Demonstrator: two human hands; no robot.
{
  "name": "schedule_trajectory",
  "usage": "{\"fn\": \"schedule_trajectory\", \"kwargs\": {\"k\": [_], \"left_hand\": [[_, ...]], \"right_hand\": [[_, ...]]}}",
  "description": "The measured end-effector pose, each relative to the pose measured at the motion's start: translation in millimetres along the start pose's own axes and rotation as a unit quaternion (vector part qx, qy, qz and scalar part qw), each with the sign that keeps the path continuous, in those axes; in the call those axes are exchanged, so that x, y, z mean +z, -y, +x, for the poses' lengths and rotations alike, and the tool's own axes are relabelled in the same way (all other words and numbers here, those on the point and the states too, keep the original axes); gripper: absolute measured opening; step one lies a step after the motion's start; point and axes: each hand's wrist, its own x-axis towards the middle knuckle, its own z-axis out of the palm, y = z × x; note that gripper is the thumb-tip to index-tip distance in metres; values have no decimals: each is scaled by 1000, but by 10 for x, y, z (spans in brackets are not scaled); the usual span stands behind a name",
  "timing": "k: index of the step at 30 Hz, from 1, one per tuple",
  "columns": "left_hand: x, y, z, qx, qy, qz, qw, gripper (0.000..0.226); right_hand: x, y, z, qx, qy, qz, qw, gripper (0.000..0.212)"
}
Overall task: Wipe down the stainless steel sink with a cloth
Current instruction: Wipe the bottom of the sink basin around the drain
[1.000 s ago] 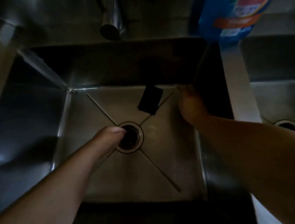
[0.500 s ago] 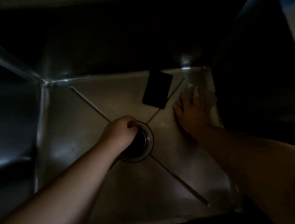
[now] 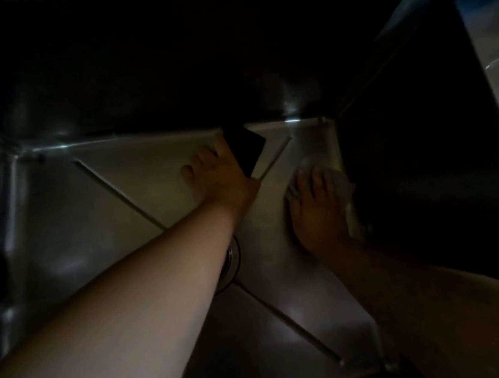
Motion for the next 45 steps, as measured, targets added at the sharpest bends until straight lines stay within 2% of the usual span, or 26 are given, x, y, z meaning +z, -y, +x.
{"fn": "schedule_trajectory", "kwargs": {"k": [3,6,8,10,12,14,16,19,21,23,26,28,30,35,38,39,40,42,43,45], "left_hand": [[-118,274,11,30,-18,70,997,95],[-298,699,-11,15,-39,75,996,91],[-399,967,-43,-14,-47,63,997,91],[-454,1173,-72,-52,-38,60,996,92],[-455,1317,-110,-75,-22,61,995,94],[-429,1389,-160,-87,-5,53,995,95],[-403,1403,-235,-80,3,35,996,91],[-360,1373,-395,-20,-22,9,1000,71],[-315,1365,-527,0,-13,-1,1000,60],[-263,1390,-644,-2,13,-27,1000,53],[-248,1427,-765,4,19,-55,998,52],[-267,1417,-813,14,13,-39,999,53],[-293,1374,-852,7,24,-30,999,53],[-309,1266,-953,32,52,-32,998,50],[-273,1182,-1036,78,58,-32,995,48],[-260,1148,-1069,88,60,-26,994,48],[-250,1117,-1104,94,63,-20,993,49],[-237,1078,-1176,96,77,-8,992,52],[-232,1075,-1212,92,85,-2,992,53],[-212,1122,-1265,72,97,14,993,54]], "right_hand": [[-127,168,279,37,-20,71,997,54],[-136,413,424,25,-12,123,992,54],[-104,636,470,-39,2,111,993,54],[-47,842,409,-143,23,62,987,53],[54,913,168,-251,44,29,966,52],[163,806,-106,-315,53,19,947,52],[172,625,-146,-296,48,5,954,52],[73,548,185,-146,18,26,989,53],[26,654,406,-96,33,38,994,52],[26,836,483,-116,65,67,989,51],[87,973,271,-239,72,23,968,51],[154,843,11,-299,81,0,951,51],[146,589,-132,-300,75,-20,951,51],[-80,-74,57,-151,60,-100,982,52],[55,-239,-312,-16,47,-49,998,54],[126,-218,-509,-9,48,-38,998,57],[196,-174,-705,-26,58,-41,997,58],[262,-59,-994,-131,77,-48,987,58],[292,-11,-1063,-191,63,-51,978,57],[291,107,-1015,-241,38,-24,969,48]]}}
